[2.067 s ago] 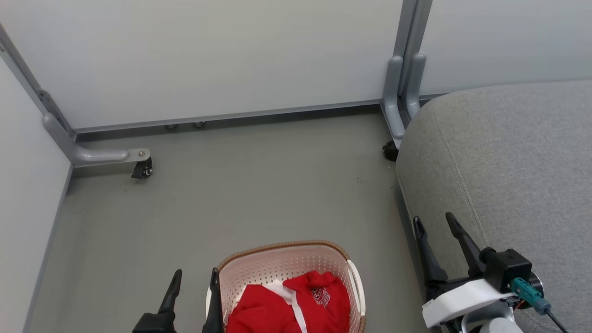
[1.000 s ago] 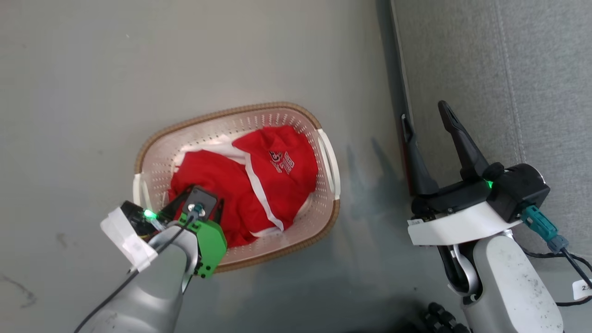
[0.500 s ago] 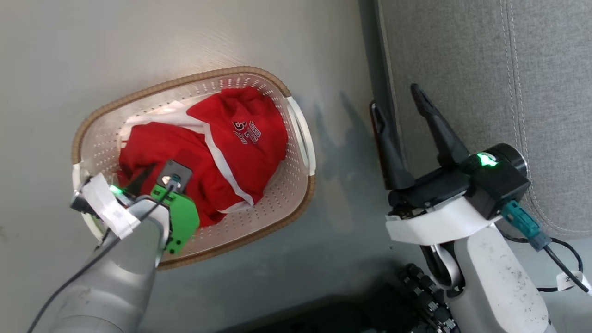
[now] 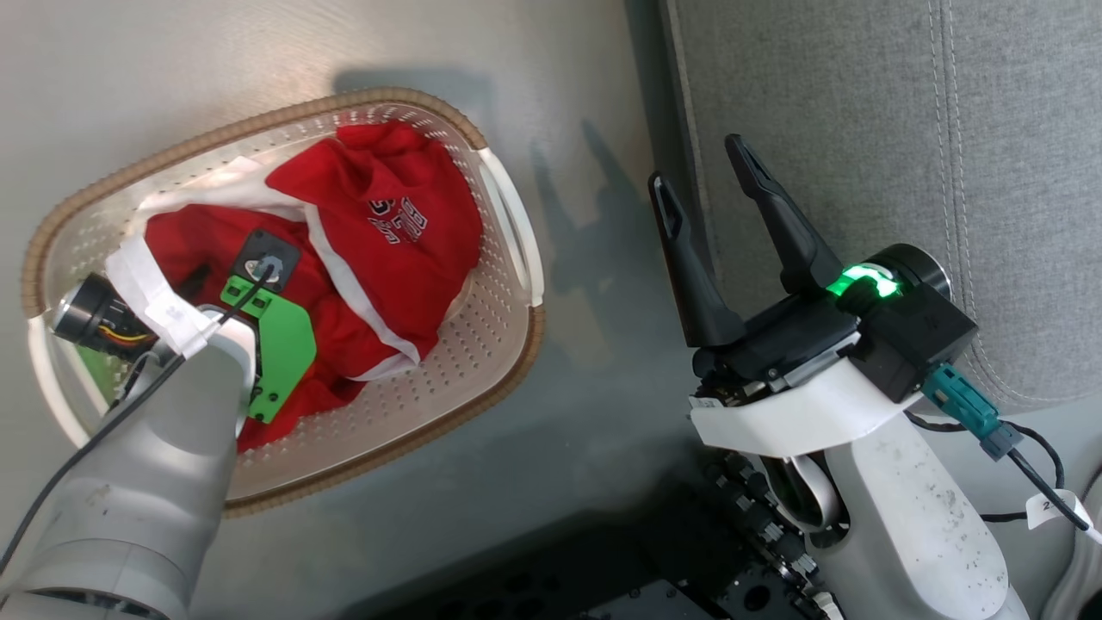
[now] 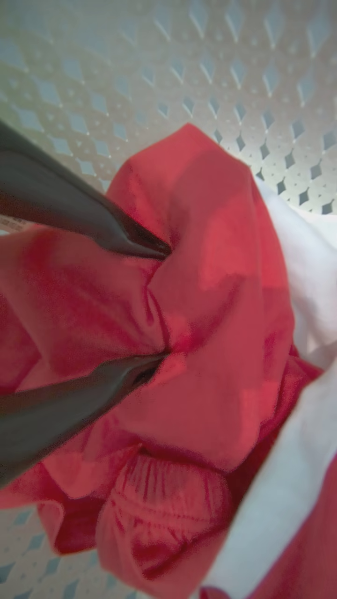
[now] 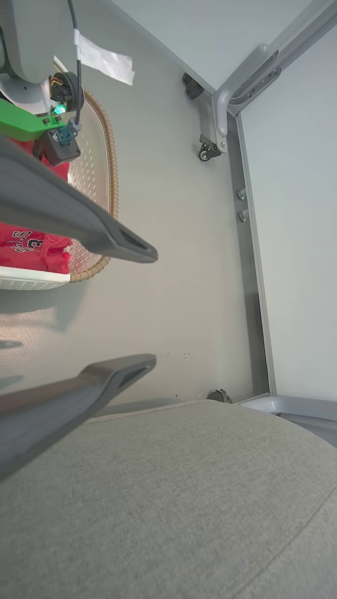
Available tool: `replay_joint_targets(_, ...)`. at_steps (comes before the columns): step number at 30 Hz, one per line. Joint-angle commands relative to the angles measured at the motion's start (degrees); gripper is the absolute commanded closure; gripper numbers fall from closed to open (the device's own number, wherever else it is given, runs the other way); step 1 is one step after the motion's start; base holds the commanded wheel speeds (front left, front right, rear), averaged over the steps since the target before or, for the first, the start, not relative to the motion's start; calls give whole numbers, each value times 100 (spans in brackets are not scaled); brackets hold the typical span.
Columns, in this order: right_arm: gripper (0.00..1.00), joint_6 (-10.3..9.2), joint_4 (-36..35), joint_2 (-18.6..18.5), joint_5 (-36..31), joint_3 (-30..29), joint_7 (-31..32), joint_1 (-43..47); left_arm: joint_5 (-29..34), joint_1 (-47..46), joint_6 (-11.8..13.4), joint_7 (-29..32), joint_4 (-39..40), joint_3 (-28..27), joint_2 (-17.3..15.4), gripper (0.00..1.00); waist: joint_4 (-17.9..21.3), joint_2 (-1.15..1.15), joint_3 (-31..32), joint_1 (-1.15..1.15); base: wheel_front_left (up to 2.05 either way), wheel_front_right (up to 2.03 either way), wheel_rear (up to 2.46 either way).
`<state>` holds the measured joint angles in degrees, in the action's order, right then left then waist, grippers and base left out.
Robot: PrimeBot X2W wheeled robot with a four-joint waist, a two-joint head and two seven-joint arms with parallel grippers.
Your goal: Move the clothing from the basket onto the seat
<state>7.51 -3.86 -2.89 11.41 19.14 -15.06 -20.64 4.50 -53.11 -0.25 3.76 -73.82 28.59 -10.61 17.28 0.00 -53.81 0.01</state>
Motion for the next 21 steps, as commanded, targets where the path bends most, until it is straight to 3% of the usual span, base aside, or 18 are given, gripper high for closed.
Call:
replay_joint_targets(1, 0, -4, -42, 0, 60, 35, -18, -96, 51, -127, -7, 151, -2, 47, -112, 0, 181, 0, -187, -1, 0, 0, 0)
replay_joint_targets(12, 0, -4, -163, 1, 129, 189, -18, -238, 103, -380, -201, 1003, -5, 253, -289, 0, 370, 0, -493, -1, 0, 0, 0)
replay_joint_targets(19, 0, -4, -148, 0, 114, 180, -18, -276, 16, -377, -299, 1153, -9, 313, -329, 0, 350, 0, -519, -1, 0, 0, 0)
replay_joint_targets(20, 0, -4, -142, 0, 110, 182, -18, -292, -9, -370, -318, 1180, -8, 318, -342, 55, 347, 0, -519, -1, 0, 0, 0)
replay_joint_targets(21, 0, -4, -137, 0, 108, 181, -18, -302, -29, -366, -331, 1200, -7, 315, -350, 80, 345, 0, -517, -1, 0, 0, 0)
